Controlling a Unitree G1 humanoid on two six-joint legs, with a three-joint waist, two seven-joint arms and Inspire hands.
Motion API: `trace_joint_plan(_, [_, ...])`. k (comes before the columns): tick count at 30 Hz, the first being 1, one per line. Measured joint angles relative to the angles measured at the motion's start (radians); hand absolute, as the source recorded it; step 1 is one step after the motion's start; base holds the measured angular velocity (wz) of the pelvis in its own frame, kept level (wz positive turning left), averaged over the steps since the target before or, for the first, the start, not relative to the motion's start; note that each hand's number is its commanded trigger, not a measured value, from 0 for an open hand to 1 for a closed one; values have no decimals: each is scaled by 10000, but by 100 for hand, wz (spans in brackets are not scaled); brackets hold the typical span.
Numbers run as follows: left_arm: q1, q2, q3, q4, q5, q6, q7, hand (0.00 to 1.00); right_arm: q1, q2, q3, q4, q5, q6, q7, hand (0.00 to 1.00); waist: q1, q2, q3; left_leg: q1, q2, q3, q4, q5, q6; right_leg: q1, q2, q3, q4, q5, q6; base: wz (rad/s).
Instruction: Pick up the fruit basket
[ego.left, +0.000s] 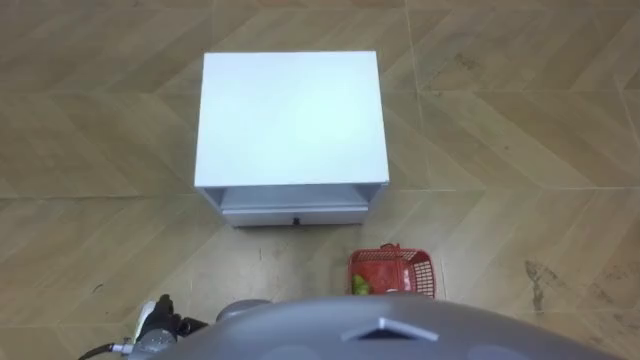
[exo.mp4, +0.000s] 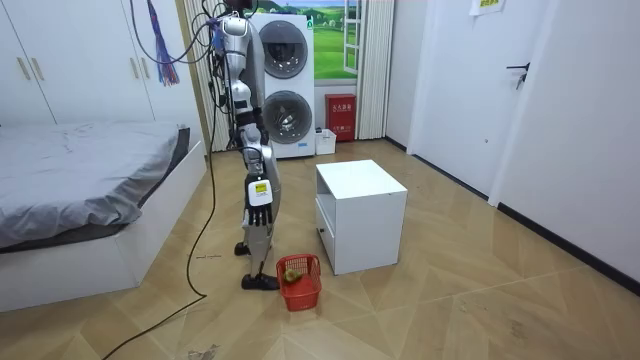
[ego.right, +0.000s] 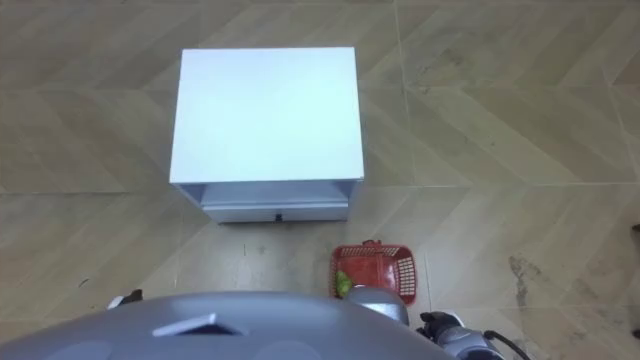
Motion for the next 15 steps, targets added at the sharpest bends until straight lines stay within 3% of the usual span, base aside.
trace_joint_plan(6, [13, -15, -11, 130, -1, 16, 0, 0, 1, -1, 1, 0, 43, 1, -15, 0, 147, 27, 0, -32, -10, -1, 13, 0, 0, -20, -16, -21, 3, -7, 11, 0])
trace_joint_plan(15, [38, -37, -20, 423, -12, 386, -260, 0, -127, -26, 2, 266, 580, 38, 7, 0, 195, 5, -9, -135, -23, 16, 16, 2, 3, -85, -28, -33, 1, -19, 30, 1])
